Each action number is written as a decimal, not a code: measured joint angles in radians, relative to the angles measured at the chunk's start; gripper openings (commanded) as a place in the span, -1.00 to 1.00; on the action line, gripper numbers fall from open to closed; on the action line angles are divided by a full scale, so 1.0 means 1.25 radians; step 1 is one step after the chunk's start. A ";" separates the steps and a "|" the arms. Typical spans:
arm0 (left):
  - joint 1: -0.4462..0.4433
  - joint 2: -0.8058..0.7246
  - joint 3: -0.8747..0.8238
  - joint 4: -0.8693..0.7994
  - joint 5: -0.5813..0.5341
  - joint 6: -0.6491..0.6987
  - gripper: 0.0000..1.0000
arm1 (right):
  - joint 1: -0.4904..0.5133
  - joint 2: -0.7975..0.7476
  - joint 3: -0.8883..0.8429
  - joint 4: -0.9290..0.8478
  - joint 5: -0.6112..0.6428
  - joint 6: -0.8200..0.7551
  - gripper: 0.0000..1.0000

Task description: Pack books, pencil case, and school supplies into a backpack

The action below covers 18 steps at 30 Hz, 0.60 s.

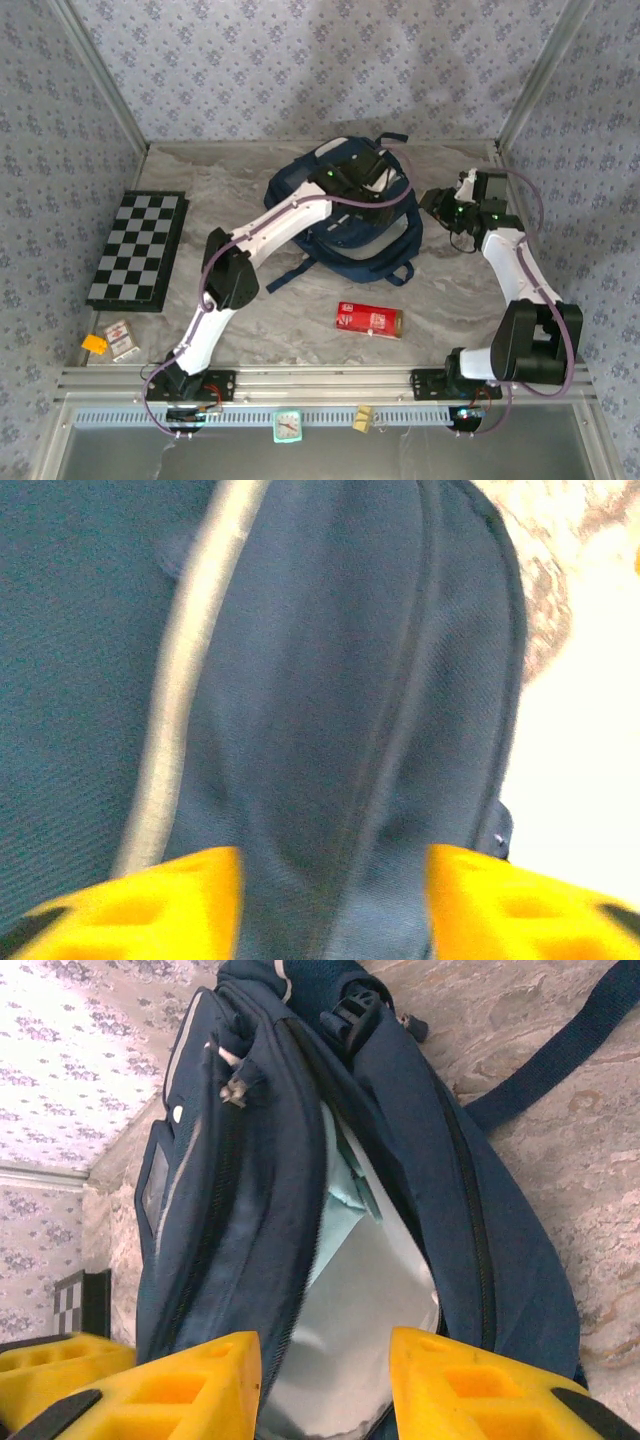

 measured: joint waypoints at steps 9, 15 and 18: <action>0.154 -0.362 -0.571 0.251 0.127 -0.176 0.49 | 0.132 -0.024 -0.005 -0.090 0.053 -0.014 -0.08; 0.330 -0.459 -0.750 0.357 0.102 -0.325 0.48 | 0.345 -0.021 0.019 -0.160 0.139 0.003 -0.08; 0.363 -0.439 -0.799 0.389 0.101 -0.392 0.40 | 0.412 -0.014 0.051 -0.179 0.178 0.020 -0.17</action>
